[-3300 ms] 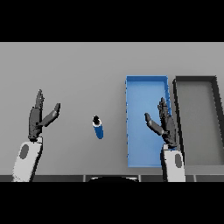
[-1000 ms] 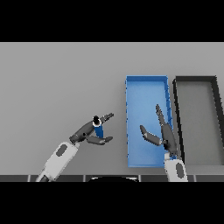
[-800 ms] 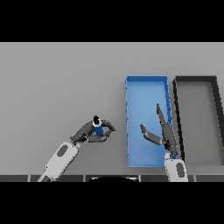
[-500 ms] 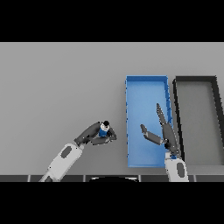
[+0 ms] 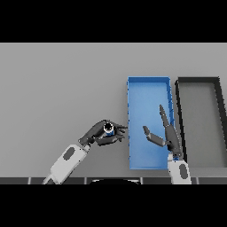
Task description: Pick up the blue pipe and place it into the blue bin.
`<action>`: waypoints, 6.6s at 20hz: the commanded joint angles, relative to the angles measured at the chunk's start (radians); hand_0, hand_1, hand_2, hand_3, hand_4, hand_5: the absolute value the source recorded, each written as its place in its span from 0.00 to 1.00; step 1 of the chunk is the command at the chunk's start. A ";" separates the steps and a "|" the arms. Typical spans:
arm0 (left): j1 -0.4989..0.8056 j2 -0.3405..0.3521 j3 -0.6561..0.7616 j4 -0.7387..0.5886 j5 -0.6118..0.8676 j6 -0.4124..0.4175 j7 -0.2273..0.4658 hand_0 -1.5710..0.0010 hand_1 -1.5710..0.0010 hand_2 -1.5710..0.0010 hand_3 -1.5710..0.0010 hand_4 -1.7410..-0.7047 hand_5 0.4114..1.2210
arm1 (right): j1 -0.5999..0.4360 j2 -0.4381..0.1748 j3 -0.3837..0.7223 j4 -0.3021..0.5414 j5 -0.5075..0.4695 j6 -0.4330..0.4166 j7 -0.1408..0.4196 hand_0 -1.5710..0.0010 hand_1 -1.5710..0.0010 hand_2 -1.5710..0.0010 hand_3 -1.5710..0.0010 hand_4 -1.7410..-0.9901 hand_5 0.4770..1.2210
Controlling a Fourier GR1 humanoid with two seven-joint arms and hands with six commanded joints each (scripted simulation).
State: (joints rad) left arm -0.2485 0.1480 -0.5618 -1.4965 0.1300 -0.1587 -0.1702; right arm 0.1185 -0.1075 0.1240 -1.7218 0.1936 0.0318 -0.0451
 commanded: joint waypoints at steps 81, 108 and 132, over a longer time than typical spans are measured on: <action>-0.003 -0.015 0.080 -0.059 -0.244 -0.188 0.210 0.99 0.99 0.99 0.99 0.81 0.18 | -0.722 -0.140 0.387 -0.020 -0.698 0.376 0.285 0.00 0.00 0.00 0.00 0.33 1.00; 0.024 0.007 0.090 -0.095 -0.211 -0.210 0.260 1.00 1.00 1.00 1.00 0.82 0.08 | -0.943 -0.311 -0.082 0.384 -0.819 0.087 0.563 0.00 0.00 0.00 0.00 0.00 0.87; 0.049 0.008 0.082 -0.098 -0.211 -0.208 0.238 1.00 1.00 1.00 1.00 0.81 0.05 | -0.772 -0.559 0.555 0.537 -0.942 -0.040 0.655 0.93 0.94 0.94 0.95 0.82 0.46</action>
State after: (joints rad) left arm -0.1994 0.1567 -0.4796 -1.5939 -0.0814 -0.3669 0.0672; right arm -0.6532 -0.6669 0.6786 -1.1850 -0.7486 -0.0083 0.6100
